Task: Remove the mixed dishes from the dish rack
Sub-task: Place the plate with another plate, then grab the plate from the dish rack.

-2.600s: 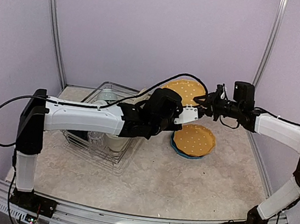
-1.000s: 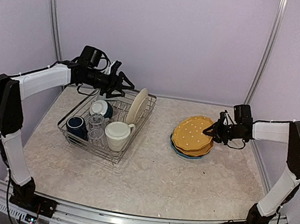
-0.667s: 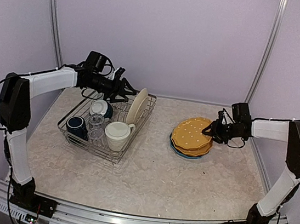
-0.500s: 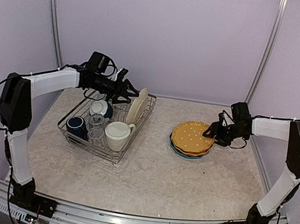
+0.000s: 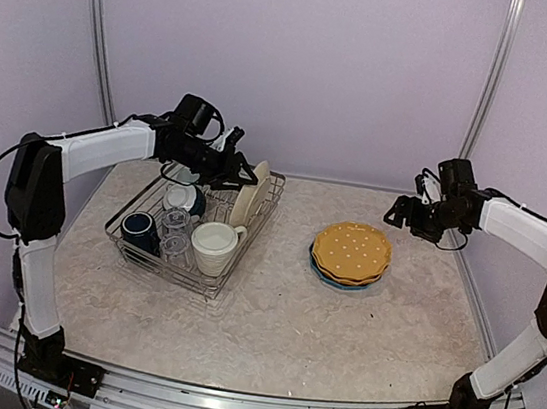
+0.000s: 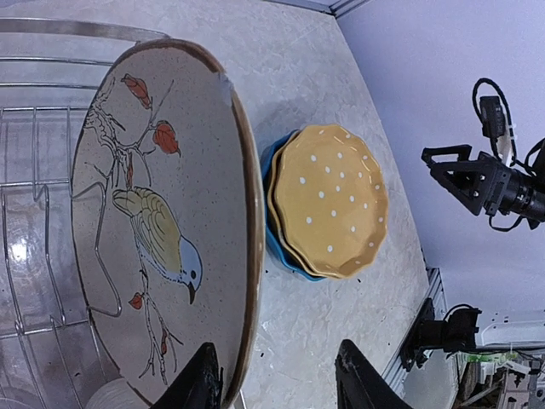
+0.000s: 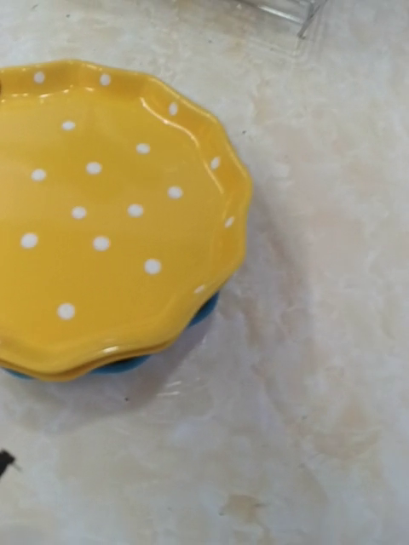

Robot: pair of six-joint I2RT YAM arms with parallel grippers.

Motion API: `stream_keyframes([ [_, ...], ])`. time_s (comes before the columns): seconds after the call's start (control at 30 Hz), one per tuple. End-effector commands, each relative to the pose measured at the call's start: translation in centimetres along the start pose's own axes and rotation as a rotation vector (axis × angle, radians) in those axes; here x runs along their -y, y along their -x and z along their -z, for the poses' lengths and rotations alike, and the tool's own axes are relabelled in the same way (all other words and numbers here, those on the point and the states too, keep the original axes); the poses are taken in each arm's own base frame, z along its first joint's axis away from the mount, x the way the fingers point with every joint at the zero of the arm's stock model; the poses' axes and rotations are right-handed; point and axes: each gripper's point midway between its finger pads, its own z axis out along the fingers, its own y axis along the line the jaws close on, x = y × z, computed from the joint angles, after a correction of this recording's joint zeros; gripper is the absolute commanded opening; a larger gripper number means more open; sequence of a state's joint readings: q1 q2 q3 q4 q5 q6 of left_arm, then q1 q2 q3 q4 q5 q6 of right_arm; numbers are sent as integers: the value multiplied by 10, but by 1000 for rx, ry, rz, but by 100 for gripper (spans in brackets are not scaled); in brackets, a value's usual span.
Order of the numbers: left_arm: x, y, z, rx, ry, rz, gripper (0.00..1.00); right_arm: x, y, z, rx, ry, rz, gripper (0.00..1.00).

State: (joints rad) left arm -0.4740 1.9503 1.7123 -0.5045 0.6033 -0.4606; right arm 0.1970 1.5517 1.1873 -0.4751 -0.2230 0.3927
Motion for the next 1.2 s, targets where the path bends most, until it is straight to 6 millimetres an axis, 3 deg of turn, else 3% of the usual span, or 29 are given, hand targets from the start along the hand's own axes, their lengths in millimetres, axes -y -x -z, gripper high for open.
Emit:
stream_keyframes([
  [0.0,-9,-3,-13,-29,64,-25,43,-12,4,12,9,1,40,87],
  [0.1,-13,-4,-21,-38,97,-35,42,-19,6,10,13,14,46,87],
  [0.33,-16,-3,-31,-33,200,-110,28,-42,8,5,12,40,78,88],
  [0.47,-12,0,-29,-25,239,-149,15,-51,12,5,20,51,88,88],
  [0.6,-6,4,-24,-17,257,-169,9,-54,15,5,29,58,88,89],
  [0.83,21,19,-8,20,209,-190,0,-59,16,8,38,70,89,92],
  [1.17,79,40,36,107,160,-309,0,-62,25,11,56,72,90,96],
])
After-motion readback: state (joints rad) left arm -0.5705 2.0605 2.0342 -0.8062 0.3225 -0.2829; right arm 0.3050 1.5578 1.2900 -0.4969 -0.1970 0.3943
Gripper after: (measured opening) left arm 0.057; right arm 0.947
